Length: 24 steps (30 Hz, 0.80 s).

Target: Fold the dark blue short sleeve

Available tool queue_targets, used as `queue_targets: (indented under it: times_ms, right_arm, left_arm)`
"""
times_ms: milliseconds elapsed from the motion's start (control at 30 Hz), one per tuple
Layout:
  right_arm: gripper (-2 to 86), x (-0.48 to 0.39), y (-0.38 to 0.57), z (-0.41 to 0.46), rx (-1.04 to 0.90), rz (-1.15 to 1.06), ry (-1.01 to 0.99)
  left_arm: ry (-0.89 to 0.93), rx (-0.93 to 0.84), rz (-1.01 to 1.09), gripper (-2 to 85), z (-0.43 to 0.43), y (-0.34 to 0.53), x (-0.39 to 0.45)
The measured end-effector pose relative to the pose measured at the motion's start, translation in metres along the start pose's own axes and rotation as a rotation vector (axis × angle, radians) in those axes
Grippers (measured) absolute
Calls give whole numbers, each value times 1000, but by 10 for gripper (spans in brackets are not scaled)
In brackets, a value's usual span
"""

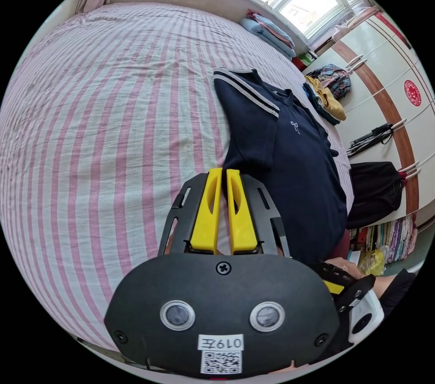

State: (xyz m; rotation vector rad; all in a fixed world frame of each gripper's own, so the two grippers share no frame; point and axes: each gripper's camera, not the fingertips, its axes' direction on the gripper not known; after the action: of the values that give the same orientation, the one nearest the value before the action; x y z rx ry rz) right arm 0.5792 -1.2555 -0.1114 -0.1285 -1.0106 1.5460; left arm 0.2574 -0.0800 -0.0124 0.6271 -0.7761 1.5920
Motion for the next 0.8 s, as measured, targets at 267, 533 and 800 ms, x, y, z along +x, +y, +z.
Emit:
queue_targets:
  times_ms: [267,533,800]
  right_arm:
    - [-6,25,8,13,16,166,-223]
    - [-1,-1,-17,17,-50,57,-109]
    - [3,-32,-33,12,-70,-70,42]
  left_arm:
    - [-32,-1,-7,10,-4,0,-2]
    - [-35,-20,16,13,-11,1,2]
    - [-71,41,43,13,-36,5,16]
